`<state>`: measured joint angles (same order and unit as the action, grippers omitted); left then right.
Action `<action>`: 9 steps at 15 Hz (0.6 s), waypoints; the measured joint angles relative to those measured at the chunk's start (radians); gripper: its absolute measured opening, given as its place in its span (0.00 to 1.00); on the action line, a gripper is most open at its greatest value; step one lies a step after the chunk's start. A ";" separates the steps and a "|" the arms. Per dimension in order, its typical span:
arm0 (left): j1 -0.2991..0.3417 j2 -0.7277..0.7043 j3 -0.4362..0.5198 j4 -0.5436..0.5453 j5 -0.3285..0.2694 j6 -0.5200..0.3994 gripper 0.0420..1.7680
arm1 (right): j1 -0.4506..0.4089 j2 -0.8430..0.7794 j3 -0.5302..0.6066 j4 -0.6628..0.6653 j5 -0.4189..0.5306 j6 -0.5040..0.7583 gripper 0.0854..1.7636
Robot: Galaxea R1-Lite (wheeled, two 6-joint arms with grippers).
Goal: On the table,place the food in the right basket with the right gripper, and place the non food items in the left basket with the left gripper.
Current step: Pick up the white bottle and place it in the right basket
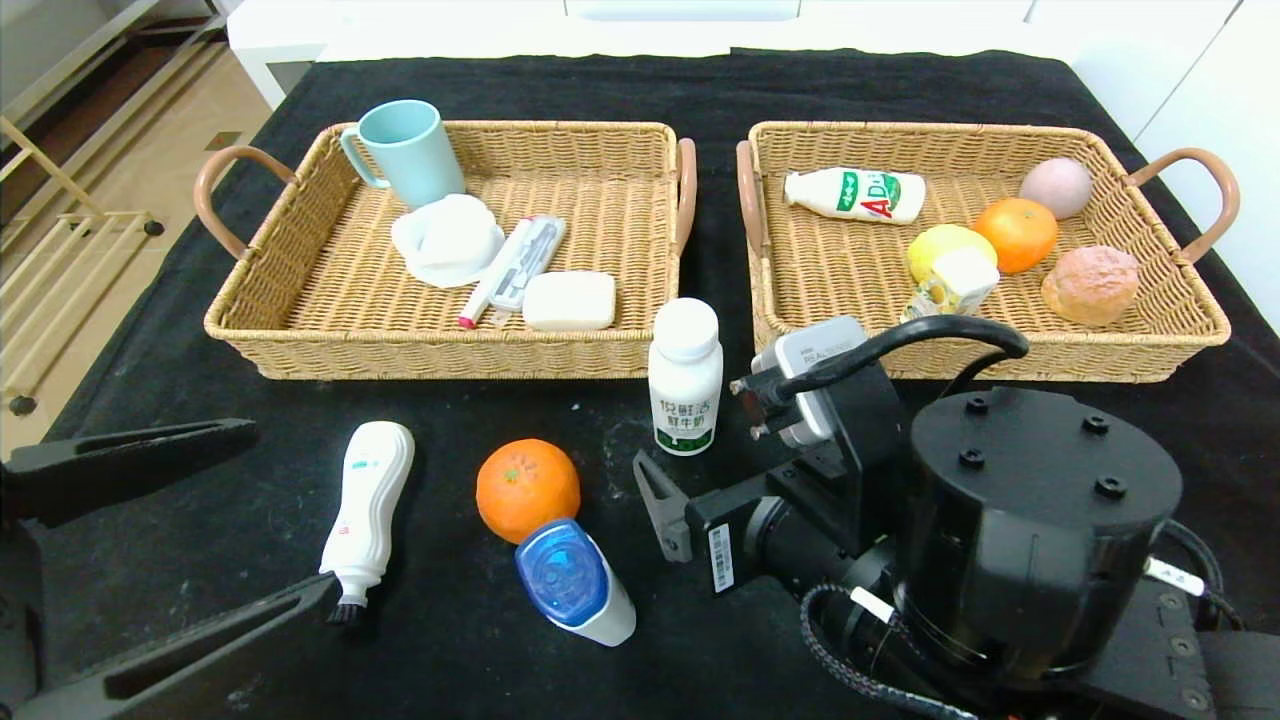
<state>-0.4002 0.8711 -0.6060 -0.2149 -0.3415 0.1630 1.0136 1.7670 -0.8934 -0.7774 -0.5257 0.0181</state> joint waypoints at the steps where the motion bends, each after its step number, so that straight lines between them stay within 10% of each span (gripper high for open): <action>1: 0.000 0.000 0.001 0.000 0.000 0.000 0.97 | -0.007 0.005 -0.011 0.000 -0.002 0.000 0.96; 9: 0.000 0.000 0.004 0.000 -0.001 0.003 0.97 | -0.056 0.057 -0.120 0.004 -0.003 0.000 0.96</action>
<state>-0.4002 0.8706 -0.6021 -0.2145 -0.3426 0.1660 0.9577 1.8243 -1.0132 -0.7734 -0.5287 0.0181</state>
